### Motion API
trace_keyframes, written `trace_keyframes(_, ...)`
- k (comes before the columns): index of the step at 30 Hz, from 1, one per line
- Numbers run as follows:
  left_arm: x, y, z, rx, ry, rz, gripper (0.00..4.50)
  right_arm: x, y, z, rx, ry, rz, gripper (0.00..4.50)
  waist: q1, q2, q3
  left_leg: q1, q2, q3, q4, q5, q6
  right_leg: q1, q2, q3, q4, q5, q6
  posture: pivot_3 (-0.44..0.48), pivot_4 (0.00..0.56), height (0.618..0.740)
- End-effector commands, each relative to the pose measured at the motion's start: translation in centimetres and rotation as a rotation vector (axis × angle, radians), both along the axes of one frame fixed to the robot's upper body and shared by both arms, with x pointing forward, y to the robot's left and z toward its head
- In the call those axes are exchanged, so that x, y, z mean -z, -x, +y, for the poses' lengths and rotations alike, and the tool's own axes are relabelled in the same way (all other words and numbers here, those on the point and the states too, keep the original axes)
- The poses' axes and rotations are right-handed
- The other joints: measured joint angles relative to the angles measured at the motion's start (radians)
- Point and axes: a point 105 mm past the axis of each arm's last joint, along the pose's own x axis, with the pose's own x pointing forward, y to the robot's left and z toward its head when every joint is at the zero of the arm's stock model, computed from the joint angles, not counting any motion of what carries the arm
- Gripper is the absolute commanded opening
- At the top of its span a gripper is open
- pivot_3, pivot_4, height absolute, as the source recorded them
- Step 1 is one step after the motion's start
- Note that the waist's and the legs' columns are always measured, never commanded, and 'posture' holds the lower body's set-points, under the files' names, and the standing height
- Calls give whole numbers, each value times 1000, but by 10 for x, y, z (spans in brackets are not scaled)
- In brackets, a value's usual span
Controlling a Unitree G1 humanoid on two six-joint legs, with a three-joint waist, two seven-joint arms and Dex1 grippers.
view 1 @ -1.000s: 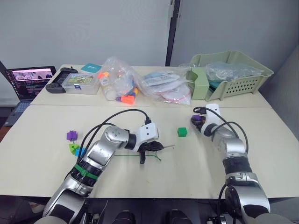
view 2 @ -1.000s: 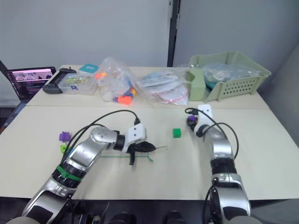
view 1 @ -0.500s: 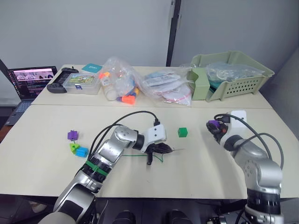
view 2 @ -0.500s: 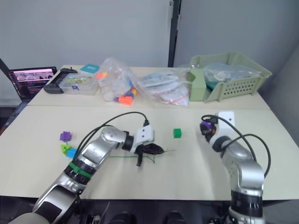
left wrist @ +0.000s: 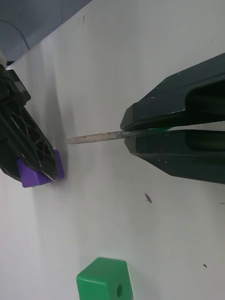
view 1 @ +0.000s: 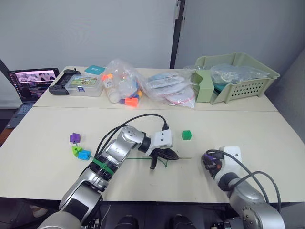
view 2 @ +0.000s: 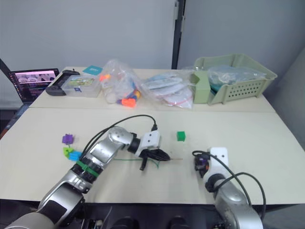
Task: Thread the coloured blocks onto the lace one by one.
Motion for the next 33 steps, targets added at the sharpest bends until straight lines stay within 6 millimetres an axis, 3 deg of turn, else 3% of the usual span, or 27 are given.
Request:
trace_keyframes(1,-8,1,-3,28,13,-37,0,-1,3,2,-2,12,-21,1673,0,0,0,0,0,0,0,0,0,0,0,0,0,0,0,0,150,737)
trace_keyframes(2,-8,2,-3,31,15,-34,0,-1,3,2,-7,1,-21,2203,0,0,0,0,0,0,0,0,0,0,0,0,0,0,0,0,150,737)
trace_keyframes(9,-6,5,-2,31,24,-25,0,-35,5,-18,-102,52,-62,4481,2,0,0,0,0,0,0,0,0,0,0,0,0,0,0,0,150,737)
trace_keyframes(13,-5,4,-1,6,39,-24,0,-54,19,-25,-387,164,20,4481,3,0,0,0,-1,0,0,0,0,1,-1,0,-1,0,1,0,150,737)
trace_keyframes(16,-4,3,1,-23,48,-26,0,-78,38,-27,-709,237,98,4481,3,0,0,0,0,-1,-1,0,1,2,0,0,-4,0,1,0,150,737)
trace_keyframes(20,-3,4,2,-37,50,-30,0,-92,32,-33,-888,368,144,4481,-1,-1,1,2,1,-1,0,1,1,7,1,0,-7,0,1,0,150,737)
trace_keyframes(24,-3,7,1,-48,49,-35,0,-83,12,-31,-1070,617,174,4481,-6,0,1,11,0,0,-2,0,1,16,1,0,-10,-1,2,0,150,737)
trace_keyframes(33,-5,6,3,-90,36,-52,0,-57,-29,-26,-1266,846,240,4481,5,0,1,8,0,0,-2,0,2,15,-1,0,-14,-1,3,0,150,737)
